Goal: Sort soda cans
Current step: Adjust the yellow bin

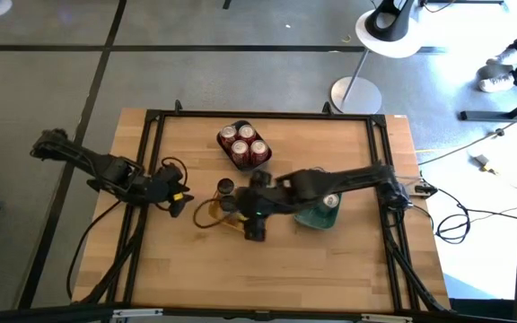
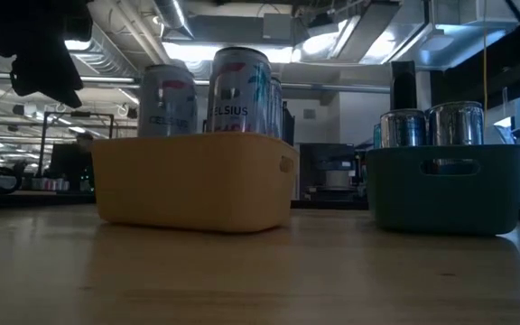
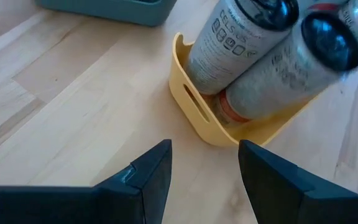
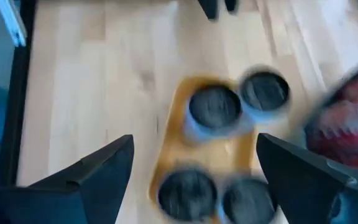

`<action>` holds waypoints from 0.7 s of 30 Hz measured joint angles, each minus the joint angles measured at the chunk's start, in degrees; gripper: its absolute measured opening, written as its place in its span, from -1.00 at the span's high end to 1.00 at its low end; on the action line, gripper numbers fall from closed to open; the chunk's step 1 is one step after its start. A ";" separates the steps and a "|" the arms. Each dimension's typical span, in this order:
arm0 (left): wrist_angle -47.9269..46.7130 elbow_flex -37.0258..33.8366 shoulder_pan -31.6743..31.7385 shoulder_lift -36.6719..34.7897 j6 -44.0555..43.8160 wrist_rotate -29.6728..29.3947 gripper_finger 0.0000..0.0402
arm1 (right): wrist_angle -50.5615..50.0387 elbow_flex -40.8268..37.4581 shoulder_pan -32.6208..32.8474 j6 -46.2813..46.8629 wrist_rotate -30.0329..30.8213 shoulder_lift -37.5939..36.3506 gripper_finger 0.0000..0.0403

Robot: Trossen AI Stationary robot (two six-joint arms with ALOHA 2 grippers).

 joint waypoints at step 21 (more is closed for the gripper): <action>28.60 -13.33 -27.97 10.21 -12.08 -8.81 0.12 | -14.81 -29.44 6.56 10.99 14.75 -4.56 -0.36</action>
